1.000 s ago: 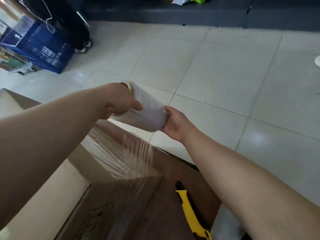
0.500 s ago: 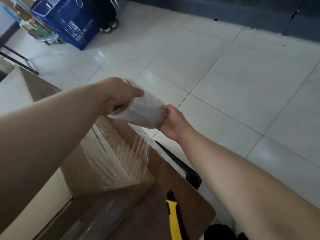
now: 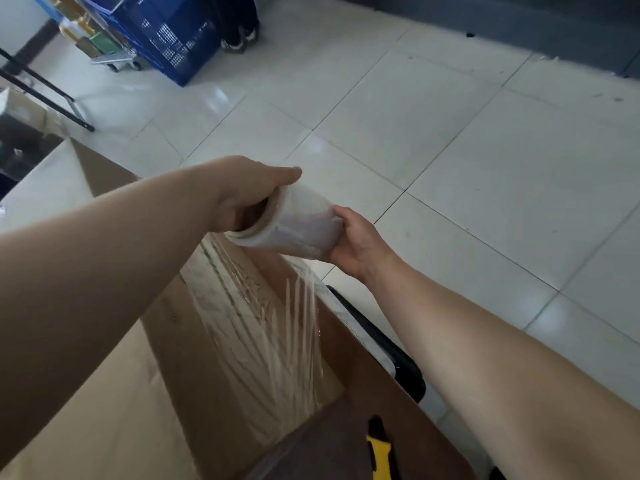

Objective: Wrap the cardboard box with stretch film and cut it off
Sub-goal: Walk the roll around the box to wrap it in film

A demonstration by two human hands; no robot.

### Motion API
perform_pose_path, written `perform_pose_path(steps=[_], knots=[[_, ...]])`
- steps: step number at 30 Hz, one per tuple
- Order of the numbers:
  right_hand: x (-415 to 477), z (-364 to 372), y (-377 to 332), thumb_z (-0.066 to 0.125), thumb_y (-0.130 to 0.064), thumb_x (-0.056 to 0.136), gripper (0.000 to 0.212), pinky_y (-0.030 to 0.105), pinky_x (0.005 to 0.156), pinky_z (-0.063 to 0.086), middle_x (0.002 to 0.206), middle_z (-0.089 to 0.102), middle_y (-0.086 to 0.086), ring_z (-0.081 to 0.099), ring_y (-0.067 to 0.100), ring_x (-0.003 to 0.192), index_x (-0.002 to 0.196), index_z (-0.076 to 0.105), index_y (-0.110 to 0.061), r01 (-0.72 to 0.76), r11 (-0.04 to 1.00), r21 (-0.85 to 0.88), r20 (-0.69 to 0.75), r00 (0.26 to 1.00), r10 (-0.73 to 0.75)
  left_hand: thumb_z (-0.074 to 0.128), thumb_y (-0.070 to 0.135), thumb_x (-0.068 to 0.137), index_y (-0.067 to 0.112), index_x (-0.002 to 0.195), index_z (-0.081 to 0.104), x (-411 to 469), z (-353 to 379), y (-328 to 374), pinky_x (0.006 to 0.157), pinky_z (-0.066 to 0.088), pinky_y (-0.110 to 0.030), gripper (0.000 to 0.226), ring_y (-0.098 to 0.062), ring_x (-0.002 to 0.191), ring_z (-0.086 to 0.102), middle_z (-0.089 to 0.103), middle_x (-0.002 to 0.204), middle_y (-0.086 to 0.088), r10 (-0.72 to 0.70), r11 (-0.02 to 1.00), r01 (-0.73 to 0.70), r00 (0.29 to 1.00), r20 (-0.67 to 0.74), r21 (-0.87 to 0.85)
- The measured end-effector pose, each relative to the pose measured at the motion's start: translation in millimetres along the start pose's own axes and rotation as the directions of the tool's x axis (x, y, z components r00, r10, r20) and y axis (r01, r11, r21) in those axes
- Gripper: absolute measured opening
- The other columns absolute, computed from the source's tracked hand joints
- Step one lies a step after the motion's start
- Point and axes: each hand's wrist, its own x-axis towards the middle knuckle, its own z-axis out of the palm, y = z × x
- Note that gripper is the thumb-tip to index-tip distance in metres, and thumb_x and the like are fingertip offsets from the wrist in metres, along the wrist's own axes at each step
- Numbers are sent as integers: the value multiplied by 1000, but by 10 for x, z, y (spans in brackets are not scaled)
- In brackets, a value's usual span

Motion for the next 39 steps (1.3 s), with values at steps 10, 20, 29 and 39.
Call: perform_pose_path(steps=[10, 20, 29, 39], knots=[[531, 283, -252, 44, -29, 100, 40, 43, 82, 53, 127, 62, 14, 60, 28, 105, 129, 58, -5, -106, 978, -181, 29, 993, 113, 75, 23, 78, -1, 90, 62, 280, -283, 115, 68, 52, -35, 30, -27, 73, 59, 60, 85, -13, 167, 879, -35, 957, -238, 475], [919, 454, -313, 33, -21, 101, 33, 55, 103, 40, 114, 60, 21, 57, 34, 102, 115, 57, -3, -280, 932, -231, 179, 929, 324, 67, 40, 84, 3, 92, 64, 596, -624, 160, 94, 51, -45, 38, -24, 75, 62, 63, 74, -10, -80, 994, 100, 936, -344, 42], [1278, 615, -251, 30, -31, 105, 50, 47, 104, 45, 131, 60, 20, 59, 33, 121, 133, 55, 1, -312, 875, -370, 127, 916, 380, 80, 38, 70, 8, 79, 67, 582, -756, 125, 57, 38, -31, 34, -23, 60, 45, 53, 70, -8, -78, 909, 231, 913, -401, 348], [1436, 806, -208, 34, -25, 103, 38, 43, 90, 51, 102, 69, 18, 66, 29, 93, 108, 64, -2, -300, 907, -296, 165, 919, 358, 61, 43, 89, -11, 98, 62, 787, -1062, 111, 93, 51, -43, 54, -31, 80, 58, 62, 97, -34, -142, 989, 144, 945, -294, -16]])
